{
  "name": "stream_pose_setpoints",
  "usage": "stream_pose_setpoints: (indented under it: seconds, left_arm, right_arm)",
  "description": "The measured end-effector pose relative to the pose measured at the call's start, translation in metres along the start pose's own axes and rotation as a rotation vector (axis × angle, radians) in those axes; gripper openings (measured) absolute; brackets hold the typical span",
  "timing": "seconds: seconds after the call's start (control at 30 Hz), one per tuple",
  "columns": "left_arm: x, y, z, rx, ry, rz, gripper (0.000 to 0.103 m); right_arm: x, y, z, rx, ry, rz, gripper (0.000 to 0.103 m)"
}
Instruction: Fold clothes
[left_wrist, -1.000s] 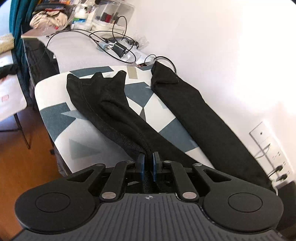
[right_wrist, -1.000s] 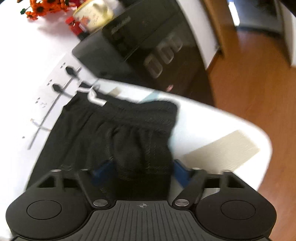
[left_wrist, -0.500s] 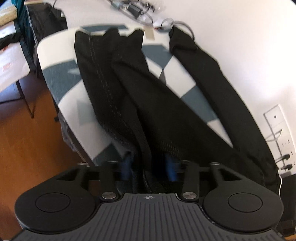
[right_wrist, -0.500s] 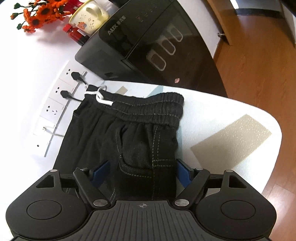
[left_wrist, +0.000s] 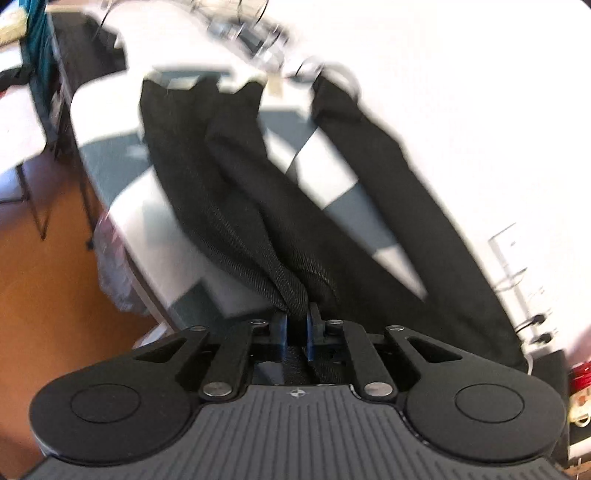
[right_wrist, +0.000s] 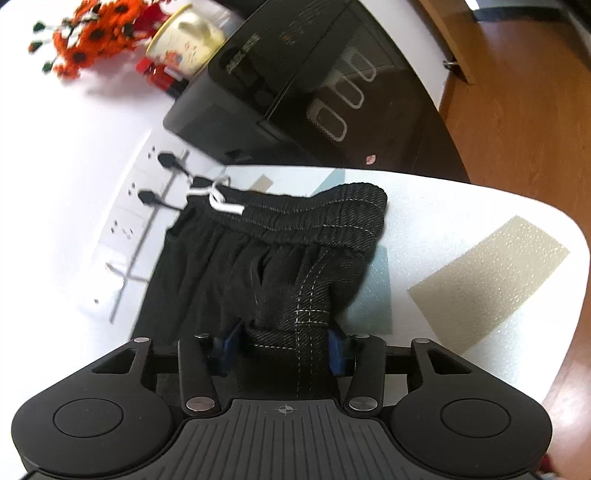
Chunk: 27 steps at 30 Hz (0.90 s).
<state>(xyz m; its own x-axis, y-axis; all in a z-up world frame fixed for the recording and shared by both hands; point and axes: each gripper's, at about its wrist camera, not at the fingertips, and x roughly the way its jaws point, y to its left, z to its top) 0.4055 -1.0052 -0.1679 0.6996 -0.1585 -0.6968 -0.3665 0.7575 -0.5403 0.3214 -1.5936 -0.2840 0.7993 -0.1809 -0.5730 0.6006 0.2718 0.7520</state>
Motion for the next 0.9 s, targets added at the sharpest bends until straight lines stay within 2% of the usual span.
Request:
stream_pose_setpoints:
  seconds: [0.07,0.17,0.23,0.3,0.4,0.47,0.63,0.8,0.9]
  left_arm:
    - [0.002,-0.002,0.001,0.001,-0.005,-0.013,0.010]
    - [0.012,0.003,0.000,-0.061,0.014,-0.006,0.008]
    - [0.015,-0.002,0.002,-0.051,-0.005,0.014,0.007]
    - [0.008,-0.013,0.005,0.023,-0.064,0.019,0.007]
    - [-0.011,-0.026,0.016,0.033,-0.141,-0.040,0.007]
    - [-0.025,-0.034,0.021,0.035,-0.198,-0.080,0.007]
    - [-0.054,-0.057,0.018,0.118,-0.361,-0.159,0.007]
    - [-0.081,-0.070,0.005,0.115,-0.415,-0.196,0.007]
    - [-0.098,-0.078,-0.003,0.123,-0.443,-0.225,0.007]
  right_arm:
    - [0.003,-0.004,-0.001,0.014,0.007,-0.011,0.047]
    - [0.010,-0.004,0.000,0.004,0.010,-0.017,0.051]
    - [0.013,-0.001,0.001,-0.016,0.013,-0.023,0.038]
    - [0.011,0.002,0.002,-0.025,0.020,-0.021,0.030]
    - [-0.001,0.007,0.007,-0.027,0.012,0.039,0.024]
    - [-0.011,0.011,0.012,-0.041,0.008,0.080,0.023]
    - [-0.036,0.023,0.025,-0.078,-0.003,0.180,0.021]
    - [-0.058,0.024,0.038,-0.023,-0.015,0.243,0.017]
    - [-0.077,0.022,0.044,0.009,-0.059,0.296,0.017]
